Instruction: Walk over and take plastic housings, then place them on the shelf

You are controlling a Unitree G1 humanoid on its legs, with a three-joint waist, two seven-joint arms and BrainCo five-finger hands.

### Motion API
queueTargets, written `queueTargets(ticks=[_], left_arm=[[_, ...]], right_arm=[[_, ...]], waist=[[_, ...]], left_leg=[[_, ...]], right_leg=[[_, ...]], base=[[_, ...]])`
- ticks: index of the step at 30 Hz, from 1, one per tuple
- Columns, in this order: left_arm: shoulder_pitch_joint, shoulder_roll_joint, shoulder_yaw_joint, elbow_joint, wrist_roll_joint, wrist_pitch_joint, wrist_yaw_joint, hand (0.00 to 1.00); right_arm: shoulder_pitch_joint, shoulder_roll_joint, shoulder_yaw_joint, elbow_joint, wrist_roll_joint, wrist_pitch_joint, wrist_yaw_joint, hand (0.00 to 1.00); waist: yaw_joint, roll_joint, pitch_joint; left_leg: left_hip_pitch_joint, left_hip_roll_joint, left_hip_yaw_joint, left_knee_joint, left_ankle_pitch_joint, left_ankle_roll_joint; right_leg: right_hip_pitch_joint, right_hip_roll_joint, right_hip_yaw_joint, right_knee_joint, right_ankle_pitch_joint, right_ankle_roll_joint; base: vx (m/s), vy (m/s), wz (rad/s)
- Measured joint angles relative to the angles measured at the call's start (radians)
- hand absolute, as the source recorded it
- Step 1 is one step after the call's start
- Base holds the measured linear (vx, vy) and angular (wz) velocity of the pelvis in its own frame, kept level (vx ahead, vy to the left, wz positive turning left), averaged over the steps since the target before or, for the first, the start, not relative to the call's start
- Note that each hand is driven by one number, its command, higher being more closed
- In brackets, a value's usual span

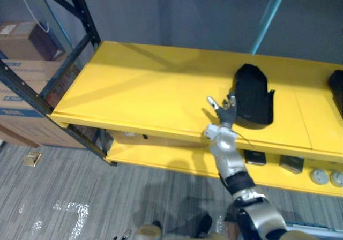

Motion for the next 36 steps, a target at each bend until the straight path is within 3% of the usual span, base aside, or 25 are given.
queueTargets(ticks=[10, 14, 16, 20, 23, 24, 30, 36], left_arm=[[0.0, 0.003, 0.0, 0.0, 0.0, 0.0, -0.003, 0.0], [0.0, 0.007, 0.0, 0.0, 0.004, 0.0, -0.003, 0.0], [0.0, 0.007, 0.001, -0.001, 0.009, 0.001, -0.003, 0.0], [0.0, 0.012, 0.01, -0.003, 0.021, 0.013, -0.002, 0.0], [0.0, 0.018, 0.015, -0.004, 0.046, 0.015, -0.001, 0.0], [-0.002, 0.019, 0.017, -0.006, 0.047, 0.016, 0.002, 0.0], [0.0, 0.021, 0.023, 0.0, 0.046, 0.015, 0.006, 0.0], [0.01, 0.036, 0.019, 0.05, 0.047, 0.005, 0.02, 0.0]], right_arm=[[-0.001, -0.025, -0.022, 0.0, 0.003, 0.0, 0.016, 0.0], [-0.001, -0.034, -0.027, 0.0, 0.053, -0.005, 0.15, 0.0], [-0.001, -0.048, -0.012, 0.0, 0.08, -0.005, 0.283, 0.0], [-0.001, -0.066, 0.056, -0.016, 0.119, -0.005, 0.462, 0.0], [0.013, -0.066, 0.074, -0.102, 0.127, -0.013, 0.503, 0.0], [0.029, -0.067, 0.07, -0.176, 0.126, -0.022, 0.504, 1.0], [0.209, -0.093, 0.005, -0.544, 0.069, -0.051, 0.431, 1.0], [0.559, -0.103, -0.17, -0.66, 0.036, -0.049, 0.339, 1.0]], waist=[[-0.002, 0.001, 0.001], [-0.003, 0.001, 0.001], [-0.005, 0.0, 0.002], [-0.014, -0.014, 0.01], [-0.025, -0.023, 0.015], [-0.029, -0.026, 0.014], [-0.038, -0.039, 0.007], [-0.102, -0.067, -0.01]], left_leg=[[0.001, 0.001, 0.001, -0.001, 0.0, 0.0], [0.001, 0.001, 0.001, -0.001, 0.0, 0.0], [0.001, 0.001, 0.001, -0.001, 0.0, 0.0], [0.001, 0.002, 0.002, -0.001, 0.0, 0.0], [0.001, 0.002, 0.003, -0.001, 0.0, 0.0], [0.002, 0.002, 0.005, -0.002, 0.0, 0.0], [0.015, 0.003, 0.048, -0.004, -0.006, 0.008], [0.023, 0.002, 0.108, 0.001, -0.026, 0.012]], right_leg=[[-0.001, 0.001, 0.001, 0.0, 0.0, 0.0], [-0.001, 0.001, 0.001, 0.0, 0.0, 0.0], [-0.001, 0.001, 0.001, 0.0, 0.0, 0.0], [-0.001, 0.002, 0.001, 0.0, 0.0, 0.0], [-0.001, 0.001, 0.003, 0.0, 0.0, 0.001], [-0.002, 0.002, 0.005, 0.0, 0.0, 0.001], [-0.009, 0.006, 0.037, 0.0, 0.002, 0.003], [-0.025, 0.013, 0.092, 0.0, 0.005, 0.008]], base=[[0.0, 0.0, 0.0], [0.0, 0.0, 0.0], [0.0, 0.0, 0.0], [0.0, 0.0, 0.0], [0.0, 0.0, 0.0], [0.01, 0.008, -0.04], [0.02, 0.014, -0.16], [0.01, 0.022, -0.27]])
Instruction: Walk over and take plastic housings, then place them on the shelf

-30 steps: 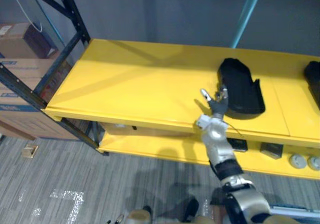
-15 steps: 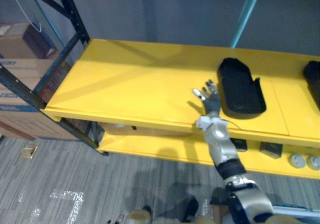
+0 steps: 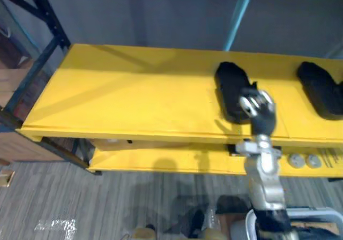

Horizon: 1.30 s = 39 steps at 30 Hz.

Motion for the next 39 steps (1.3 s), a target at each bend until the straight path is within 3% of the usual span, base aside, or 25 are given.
queueTargets(ticks=[7, 17, 34, 39], left_arm=[[-0.012, 0.015, -0.015, 0.0, -0.001, -0.008, 0.006, 0.0], [-0.013, 0.015, -0.036, -0.01, -0.003, 0.0, 0.006, 0.0], [-0.013, 0.024, -0.047, -0.022, 0.009, 0.036, 0.006, 0.0], [-0.012, 0.031, -0.047, -0.022, 0.009, 0.038, 0.006, 0.0]], right_arm=[[0.098, 0.0, -0.108, 0.049, 0.04, -0.017, 0.022, 1.0], [0.02, -0.016, -0.116, 0.189, 0.042, -0.063, 0.077, 1.0], [-0.117, -0.052, -0.108, 0.338, 0.04, -0.058, 0.141, 1.0], [-0.144, -0.07, -0.067, 0.397, 0.032, -0.026, 0.167, 1.0]], waist=[[-0.04, 0.003, -0.003], [-0.032, 0.02, -0.014], [-0.008, 0.013, -0.031], [-0.006, 0.003, -0.038]], left_leg=[[0.013, 0.007, 0.033, 0.002, -0.009, -0.003], [0.009, 0.006, 0.017, 0.002, -0.009, -0.003], [-0.01, -0.007, -0.034, 0.014, -0.005, 0.003], [-0.021, -0.009, -0.054, 0.019, -0.003, 0.004]], right_leg=[[-0.004, 0.012, 0.031, 0.0, 0.001, 0.0], [0.0, 0.01, 0.018, 0.0, 0.001, -0.001], [0.01, -0.01, -0.031, 0.0, -0.002, 0.002], [0.009, -0.013, -0.04, 0.0, -0.002, 0.002]], base=[[0.01, -0.001, -0.16], [0.0, -0.001, 0.03], [0.0, 0.002, 0.07], [-0.01, 0.0, 0.1]])
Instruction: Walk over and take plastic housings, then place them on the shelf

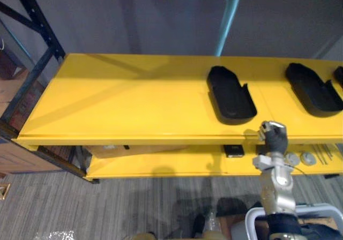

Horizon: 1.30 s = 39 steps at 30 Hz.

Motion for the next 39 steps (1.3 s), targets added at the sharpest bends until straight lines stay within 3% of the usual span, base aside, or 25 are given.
queueTargets(ticks=[13, 32, 39], left_arm=[[0.0, 0.0, 0.0, -0.001, -0.001, 0.001, 0.0, 0.0], [0.002, -0.015, -0.001, -0.02, -0.002, 0.0, 0.0, 0.0], [0.001, -0.016, -0.001, -0.031, -0.002, 0.001, 0.0, 0.0]], right_arm=[[-0.106, -0.012, 0.043, 0.18, 0.0, 0.008, 0.018, 1.0], [-0.26, -0.015, 0.072, 0.327, 0.003, 0.009, 0.02, 1.0], [-0.305, -0.041, 0.086, 0.377, 0.0, 0.009, 0.019, 1.0]], waist=[[0.002, 0.002, 0.001], [0.014, 0.026, 0.018], [0.023, 0.023, 0.023]], left_leg=[[-0.001, -0.004, -0.02, 0.002, 0.002, 0.0], [-0.001, -0.011, -0.027, -0.001, 0.008, 0.001], [-0.001, -0.016, -0.051, -0.021, 0.028, -0.001]], right_leg=[[0.01, -0.006, -0.022, 0.0, 0.0, 0.0], [0.012, -0.014, -0.029, 0.0, 0.002, 0.003], [0.015, -0.022, -0.052, 0.0, 0.002, 0.003]], base=[[0.0, 0.002, 0.03], [0.0, 0.0, 0.0], [-0.01, -0.002, 0.1]])
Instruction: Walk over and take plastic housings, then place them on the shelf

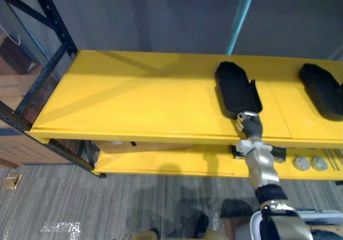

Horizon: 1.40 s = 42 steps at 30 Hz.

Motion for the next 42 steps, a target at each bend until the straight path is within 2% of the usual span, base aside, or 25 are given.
queueTargets(ticks=[4, 14, 20, 23, 25, 29, 34, 35, 39, 42], left_arm=[[0.0, -0.001, 0.0, 0.0, 0.0, 0.0, 0.0, 0.0], [0.0, -0.001, 0.0, -0.002, 0.0, -0.001, 0.0, 0.0], [0.0, 0.0, 0.001, -0.001, 0.001, -0.001, 0.0, 0.0], [0.0, 0.004, 0.003, 0.003, 0.001, -0.001, 0.0, 0.0], [-0.001, 0.008, 0.003, 0.005, 0.002, -0.002, 0.0, 0.0], [-0.016, 0.021, 0.002, 0.035, 0.002, -0.002, 0.001, 0.0], [-0.054, 0.022, -0.008, 0.062, 0.002, -0.002, 0.002, 0.0], [-0.063, 0.02, -0.011, 0.065, 0.001, -0.002, 0.002, 0.0], [-0.085, 0.02, -0.029, 0.078, -0.012, -0.002, 0.009, 0.0], [-0.086, 0.021, -0.044, 0.078, -0.018, 0.003, 0.022, 0.0]], right_arm=[[-0.034, -0.001, 0.014, 0.033, 0.0, 0.0, -0.001, 1.0], [-0.046, -0.001, 0.025, 0.014, 0.0, 0.0, 0.001, 1.0], [0.172, 0.011, 0.025, -0.338, -0.003, -0.004, 0.005, 1.0], [0.309, 0.036, 0.023, -0.534, 0.005, -0.006, 0.028, 1.0], [0.393, 0.054, 0.023, -0.641, 0.032, -0.006, 0.047, 1.0], [0.483, 0.104, 0.024, -0.722, 0.051, -0.013, 0.053, 1.0], [0.583, 0.155, 0.073, -0.746, 0.046, -0.014, 0.038, 1.0], [0.611, 0.164, 0.092, -0.746, 0.03, -0.014, 0.018, 0.0], [0.694, 0.192, 0.11, -0.671, -0.06, -0.026, -0.069, 0.0], [0.74, 0.193, 0.11, -0.546, -0.072, -0.034, -0.061, 0.0]], waist=[[0.008, -0.001, 0.003], [0.006, -0.006, 0.024], [0.0, -0.011, 0.023], [-0.03, -0.022, 0.025], [-0.037, -0.029, 0.022], [-0.059, -0.044, 0.011], [-0.064, -0.031, 0.001], [-0.068, -0.025, -0.003], [-0.076, -0.008, -0.013], [-0.08, 0.001, -0.018]], left_leg=[[-0.001, -0.004, -0.001, -0.001, 0.004, 0.001], [0.0, -0.006, 0.002, -0.005, 0.004, 0.002], [0.002, -0.004, 0.035, -0.015, 0.002, 0.004], [0.005, -0.001, 0.056, -0.014, -0.002, 0.004], [0.019, 0.006, 0.087, -0.014, -0.009, 0.003], [0.024, 0.018, 0.118, 0.001, -0.027, -0.003], [0.036, 0.028, 0.162, 0.003, -0.037, -0.007], [0.036, 0.029, 0.165, 0.004, -0.039, -0.008], [0.038, 0.036, 0.181, 0.01, -0.049, -0.012], [0.036, 0.044, 0.197, 0.035, -0.067, -0.016]], right_leg=[[0.001, -0.005, -0.001, 0.0, 0.002, 0.002], [-0.001, -0.006, 0.002, 0.0, 0.003, 0.004], [-0.019, -0.002, 0.033, 0.0, 0.004, 0.006], [-0.024, 0.003, 0.049, 0.0, 0.005, 0.007], [-0.025, 0.014, 0.077, 0.0, 0.005, 0.007], [-0.029, 0.03, 0.107, 0.0, 0.005, 0.007], [-0.04, 0.047, 0.146, 0.0, 0.008, 0.002], [-0.041, 0.049, 0.148, 0.0, 0.007, 0.001], [-0.044, 0.058, 0.165, 0.0, 0.005, -0.002], [-0.043, 0.066, 0.178, 0.0, 0.004, -0.004]], base=[[-0.01, 0.003, 0.04], [0.0, 0.0, 0.0], [0.02, 0.011, -0.12], [0.01, 0.001, -0.22], [0.01, -0.004, -0.37], [0.0, -0.018, -0.27], [0.0, -0.01, -0.25], [0.02, -0.008, -0.11], [0.03, -0.003, -0.1], [0.03, -0.006, -0.2]])
